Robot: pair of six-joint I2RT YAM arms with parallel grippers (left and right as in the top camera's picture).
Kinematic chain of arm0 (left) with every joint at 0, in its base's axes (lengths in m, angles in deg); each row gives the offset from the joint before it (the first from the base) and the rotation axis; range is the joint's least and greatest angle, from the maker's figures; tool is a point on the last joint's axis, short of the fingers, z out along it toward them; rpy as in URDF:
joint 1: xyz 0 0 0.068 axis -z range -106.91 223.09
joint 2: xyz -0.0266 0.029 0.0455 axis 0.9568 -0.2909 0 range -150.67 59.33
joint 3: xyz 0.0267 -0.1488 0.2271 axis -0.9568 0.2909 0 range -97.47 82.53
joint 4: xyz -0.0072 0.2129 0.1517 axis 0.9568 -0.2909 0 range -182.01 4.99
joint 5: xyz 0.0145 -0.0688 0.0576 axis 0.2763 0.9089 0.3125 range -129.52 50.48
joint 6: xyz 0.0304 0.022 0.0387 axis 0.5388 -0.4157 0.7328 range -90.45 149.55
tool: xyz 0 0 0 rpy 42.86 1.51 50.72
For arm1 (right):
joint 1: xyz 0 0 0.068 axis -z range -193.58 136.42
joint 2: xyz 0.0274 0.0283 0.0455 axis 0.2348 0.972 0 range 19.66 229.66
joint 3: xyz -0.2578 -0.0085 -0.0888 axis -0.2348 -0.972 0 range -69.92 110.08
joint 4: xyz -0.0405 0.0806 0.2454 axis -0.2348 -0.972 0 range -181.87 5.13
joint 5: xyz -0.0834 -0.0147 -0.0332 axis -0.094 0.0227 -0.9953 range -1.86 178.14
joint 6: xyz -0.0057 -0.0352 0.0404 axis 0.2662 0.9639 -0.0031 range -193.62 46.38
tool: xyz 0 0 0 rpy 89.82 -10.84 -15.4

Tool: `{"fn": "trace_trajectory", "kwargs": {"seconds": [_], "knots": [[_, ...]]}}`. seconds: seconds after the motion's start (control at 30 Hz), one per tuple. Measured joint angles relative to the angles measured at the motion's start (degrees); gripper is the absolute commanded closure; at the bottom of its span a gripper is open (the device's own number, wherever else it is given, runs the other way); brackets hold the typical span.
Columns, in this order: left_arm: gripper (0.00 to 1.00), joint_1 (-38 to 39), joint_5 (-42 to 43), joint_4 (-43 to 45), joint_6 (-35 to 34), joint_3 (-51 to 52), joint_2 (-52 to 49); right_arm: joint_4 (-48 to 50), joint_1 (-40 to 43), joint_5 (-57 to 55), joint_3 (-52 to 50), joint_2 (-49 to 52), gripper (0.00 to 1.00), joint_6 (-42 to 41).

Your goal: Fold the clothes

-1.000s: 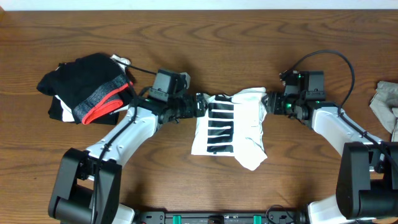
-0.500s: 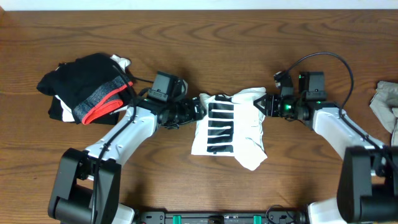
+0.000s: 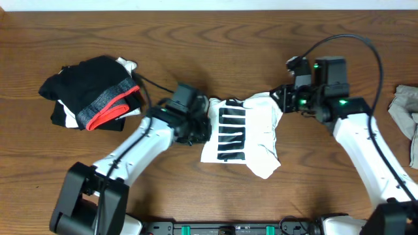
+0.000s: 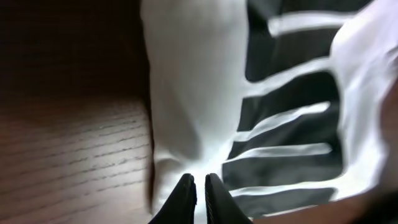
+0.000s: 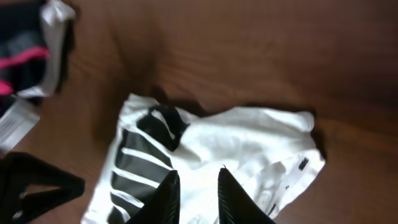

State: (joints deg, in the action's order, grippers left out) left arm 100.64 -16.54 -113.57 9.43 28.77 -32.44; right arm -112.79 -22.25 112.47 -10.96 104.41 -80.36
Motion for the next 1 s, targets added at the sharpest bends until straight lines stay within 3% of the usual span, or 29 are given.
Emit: {"fn": "trace_trajectory", "kwargs": {"seconds": [0.23, 0.4, 0.67, 0.87, 1.0], "knots": [[0.87, 3.37, -5.25, 2.97, 4.87, 0.00, -1.05, 7.26, -3.89, -3.04, -0.02, 11.91, 0.80, 0.00], [0.79, 3.37, -6.27, 4.28, 5.81, 0.00, -5.68, 8.79, -4.59, -5.07, -0.02, 19.47, 0.85, -0.07], [0.75, 2.93, -7.76, 7.93, 7.23, -0.02, -9.07, -3.10, -4.52, -12.68, 1.53, 20.61, 0.91, -1.66], [0.74, -3.37, -9.97, 12.20, 9.60, -0.85, -9.75, -15.43, -4.55, -15.63, 1.70, 19.02, 0.96, -7.78], [0.70, -9.31, -11.15, 11.63, 12.59, -4.42, -10.58, -18.95, -5.22, -18.10, 0.63, 17.27, 0.88, -13.31]]}}
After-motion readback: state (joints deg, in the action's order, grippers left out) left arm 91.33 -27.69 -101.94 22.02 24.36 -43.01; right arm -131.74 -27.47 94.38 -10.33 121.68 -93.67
